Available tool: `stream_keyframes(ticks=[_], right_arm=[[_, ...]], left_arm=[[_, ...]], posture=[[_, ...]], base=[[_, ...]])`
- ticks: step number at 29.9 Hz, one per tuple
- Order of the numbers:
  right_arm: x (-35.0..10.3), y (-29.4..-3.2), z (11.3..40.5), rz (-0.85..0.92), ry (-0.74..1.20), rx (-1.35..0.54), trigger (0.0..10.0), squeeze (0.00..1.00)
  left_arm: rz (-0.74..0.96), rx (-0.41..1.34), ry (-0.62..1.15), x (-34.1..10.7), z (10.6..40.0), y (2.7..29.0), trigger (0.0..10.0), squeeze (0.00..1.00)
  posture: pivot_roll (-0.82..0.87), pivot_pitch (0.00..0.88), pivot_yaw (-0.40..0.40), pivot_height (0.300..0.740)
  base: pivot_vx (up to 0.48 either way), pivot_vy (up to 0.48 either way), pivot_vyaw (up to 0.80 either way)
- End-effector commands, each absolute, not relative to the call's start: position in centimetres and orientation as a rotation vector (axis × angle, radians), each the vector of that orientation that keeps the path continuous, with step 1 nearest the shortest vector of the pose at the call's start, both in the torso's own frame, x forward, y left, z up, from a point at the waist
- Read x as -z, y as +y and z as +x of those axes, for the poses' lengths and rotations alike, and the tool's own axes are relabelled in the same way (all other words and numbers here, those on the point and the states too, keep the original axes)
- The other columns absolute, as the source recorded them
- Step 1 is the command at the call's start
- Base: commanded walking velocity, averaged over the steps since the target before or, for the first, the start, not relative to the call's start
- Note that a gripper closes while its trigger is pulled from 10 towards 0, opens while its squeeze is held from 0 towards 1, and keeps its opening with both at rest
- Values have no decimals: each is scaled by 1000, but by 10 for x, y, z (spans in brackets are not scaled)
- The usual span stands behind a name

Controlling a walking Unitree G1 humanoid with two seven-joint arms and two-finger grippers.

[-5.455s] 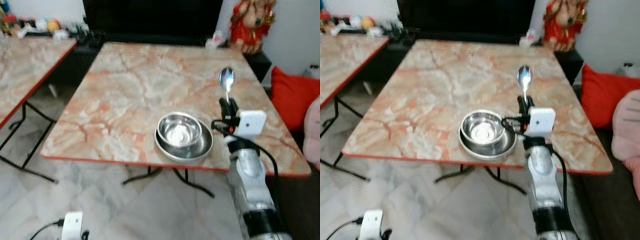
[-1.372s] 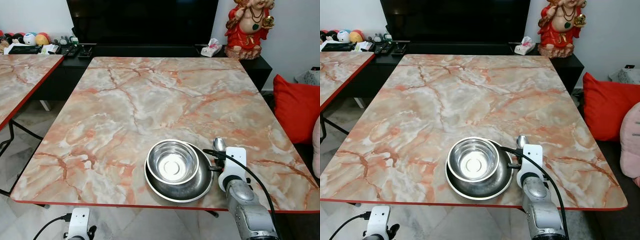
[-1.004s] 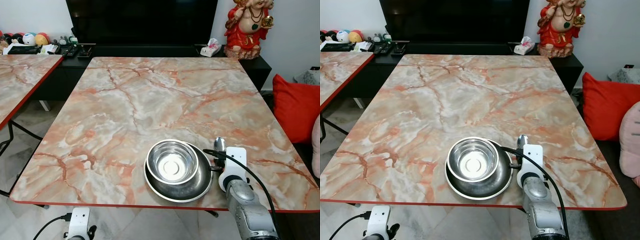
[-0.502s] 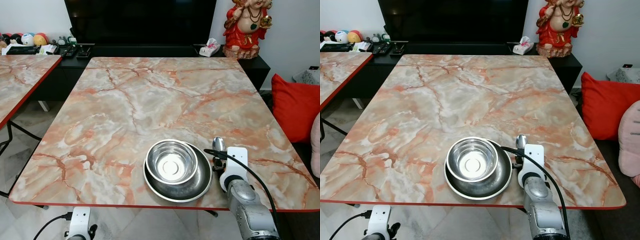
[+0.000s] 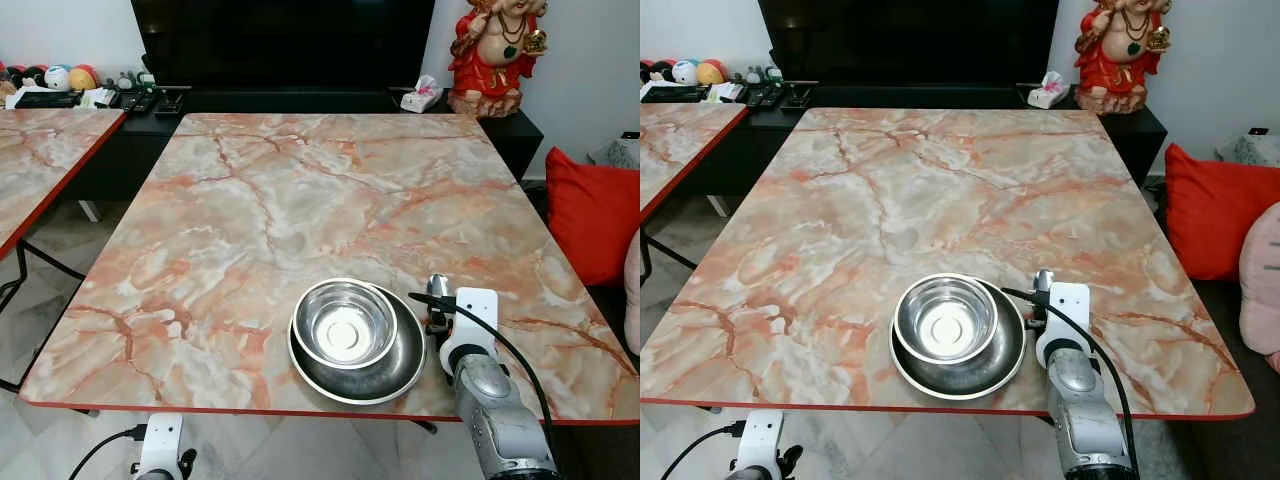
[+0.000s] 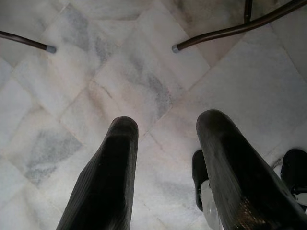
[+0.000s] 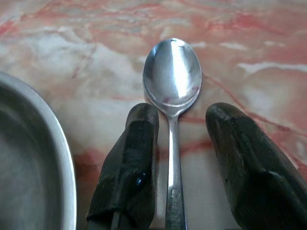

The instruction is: Setting the table

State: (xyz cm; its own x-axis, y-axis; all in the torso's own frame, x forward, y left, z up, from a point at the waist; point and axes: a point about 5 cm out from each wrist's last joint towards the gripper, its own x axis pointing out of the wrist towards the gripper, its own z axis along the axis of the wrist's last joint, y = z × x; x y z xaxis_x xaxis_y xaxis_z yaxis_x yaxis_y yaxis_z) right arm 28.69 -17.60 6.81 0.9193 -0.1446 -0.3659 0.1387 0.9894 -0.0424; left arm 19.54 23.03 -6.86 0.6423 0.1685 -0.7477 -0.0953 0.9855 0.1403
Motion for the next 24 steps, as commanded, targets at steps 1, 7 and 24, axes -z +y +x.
stream_keyframes(ticks=[1, 7, 24], right_arm=[[-81, -178, 292, -3, 312, 162, 10000, 0], [-104, -176, 300, -29, 80, 150, 10000, 0], [-135, -187, 304, 22, -192, 223, 10000, 0]], left_arm=[[93, -153, 872, 70, 194, 230, 10000, 0], [86, -156, 866, 69, 194, 230, 10000, 0], [34, -183, 847, 70, 192, 230, 10000, 0]], posture=[[9, 0, 12, 740], [4, 0, 13, 740], [14, 0, -9, 740]], base=[[0, 0, 0], [0, 0, 0], [0, 93, 0]])
